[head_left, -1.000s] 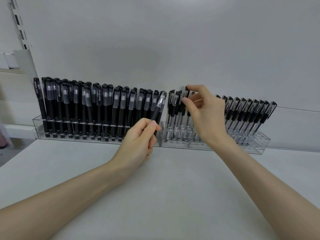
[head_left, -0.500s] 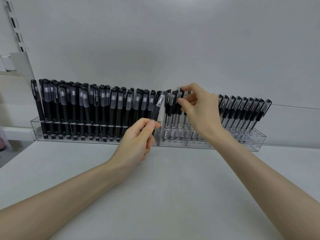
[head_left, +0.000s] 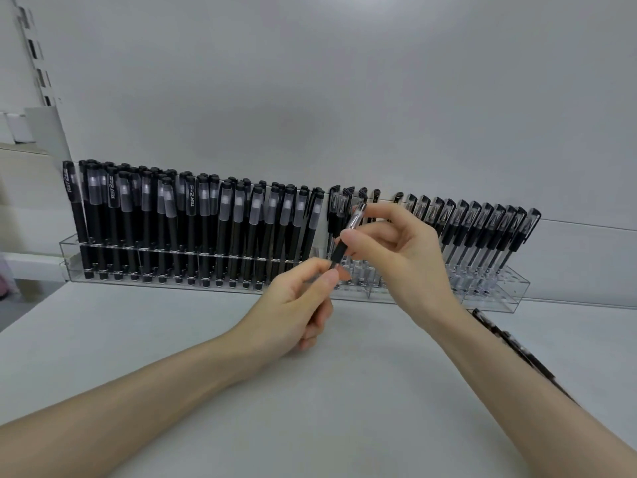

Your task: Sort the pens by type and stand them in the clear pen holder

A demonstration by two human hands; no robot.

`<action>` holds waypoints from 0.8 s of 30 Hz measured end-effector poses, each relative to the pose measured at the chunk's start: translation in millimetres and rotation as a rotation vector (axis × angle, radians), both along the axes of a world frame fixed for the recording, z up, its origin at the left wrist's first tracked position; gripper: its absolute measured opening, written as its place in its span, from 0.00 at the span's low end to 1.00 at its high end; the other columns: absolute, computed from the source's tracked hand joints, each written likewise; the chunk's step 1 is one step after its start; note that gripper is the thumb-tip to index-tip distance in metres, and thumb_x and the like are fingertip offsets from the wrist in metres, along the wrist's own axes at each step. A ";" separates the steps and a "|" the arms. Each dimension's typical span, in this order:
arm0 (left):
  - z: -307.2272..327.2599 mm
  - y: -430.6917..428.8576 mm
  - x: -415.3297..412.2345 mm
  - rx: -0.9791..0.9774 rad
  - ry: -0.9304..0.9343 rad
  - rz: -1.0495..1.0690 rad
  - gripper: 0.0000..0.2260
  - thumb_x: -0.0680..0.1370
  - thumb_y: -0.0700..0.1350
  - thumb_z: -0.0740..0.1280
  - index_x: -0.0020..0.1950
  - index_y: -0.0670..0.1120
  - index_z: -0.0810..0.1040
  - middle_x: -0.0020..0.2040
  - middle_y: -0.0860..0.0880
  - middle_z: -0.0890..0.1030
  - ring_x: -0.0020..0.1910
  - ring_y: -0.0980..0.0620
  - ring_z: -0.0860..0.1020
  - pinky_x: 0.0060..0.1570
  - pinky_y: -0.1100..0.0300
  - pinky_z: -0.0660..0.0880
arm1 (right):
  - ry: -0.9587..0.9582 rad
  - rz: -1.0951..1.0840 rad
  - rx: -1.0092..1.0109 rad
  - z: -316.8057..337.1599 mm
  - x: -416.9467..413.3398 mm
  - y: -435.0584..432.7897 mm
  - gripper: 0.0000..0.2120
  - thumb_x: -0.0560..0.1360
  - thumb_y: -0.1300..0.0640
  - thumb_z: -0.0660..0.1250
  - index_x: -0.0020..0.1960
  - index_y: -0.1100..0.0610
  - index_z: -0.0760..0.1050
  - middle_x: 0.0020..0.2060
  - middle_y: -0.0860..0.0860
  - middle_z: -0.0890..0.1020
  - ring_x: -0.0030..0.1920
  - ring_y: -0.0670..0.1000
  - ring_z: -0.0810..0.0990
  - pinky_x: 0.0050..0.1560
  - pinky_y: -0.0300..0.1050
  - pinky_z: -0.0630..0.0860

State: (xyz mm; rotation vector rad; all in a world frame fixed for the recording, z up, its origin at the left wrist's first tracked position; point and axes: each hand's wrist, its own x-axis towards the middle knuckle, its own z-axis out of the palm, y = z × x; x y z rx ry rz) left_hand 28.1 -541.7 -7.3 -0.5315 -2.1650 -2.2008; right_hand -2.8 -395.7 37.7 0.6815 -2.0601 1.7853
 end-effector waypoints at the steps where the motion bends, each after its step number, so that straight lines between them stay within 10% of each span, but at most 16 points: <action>1: -1.1 -0.1 -2.1 -0.036 0.032 0.010 0.09 0.81 0.45 0.58 0.54 0.46 0.76 0.29 0.50 0.71 0.24 0.54 0.66 0.26 0.62 0.65 | -0.005 -0.004 -0.009 0.7 0.1 1.2 0.12 0.72 0.64 0.71 0.54 0.58 0.74 0.34 0.48 0.85 0.36 0.46 0.82 0.45 0.42 0.80; 10: -17.3 -20.7 -16.2 -0.851 0.751 0.398 0.18 0.77 0.52 0.56 0.61 0.45 0.76 0.53 0.52 0.75 0.53 0.54 0.70 0.52 0.61 0.66 | 0.273 -0.368 0.084 23.1 -18.0 27.4 0.16 0.75 0.60 0.68 0.61 0.50 0.71 0.39 0.51 0.81 0.42 0.53 0.81 0.48 0.48 0.79; 15: -25.9 -17.6 -20.8 -1.044 0.816 0.378 0.22 0.77 0.53 0.55 0.65 0.43 0.73 0.61 0.49 0.74 0.61 0.51 0.68 0.63 0.56 0.64 | 0.338 -0.420 0.157 21.6 -30.1 24.6 0.14 0.75 0.60 0.68 0.60 0.53 0.72 0.38 0.44 0.78 0.38 0.38 0.77 0.41 0.28 0.71; 24: -28.5 -19.1 -28.5 -1.228 0.827 0.395 0.24 0.78 0.54 0.54 0.67 0.40 0.72 0.64 0.46 0.74 0.64 0.49 0.66 0.66 0.49 0.64 | 0.341 -0.406 0.178 24.2 -33.4 20.5 0.13 0.74 0.57 0.70 0.55 0.48 0.71 0.36 0.43 0.78 0.36 0.41 0.77 0.40 0.32 0.72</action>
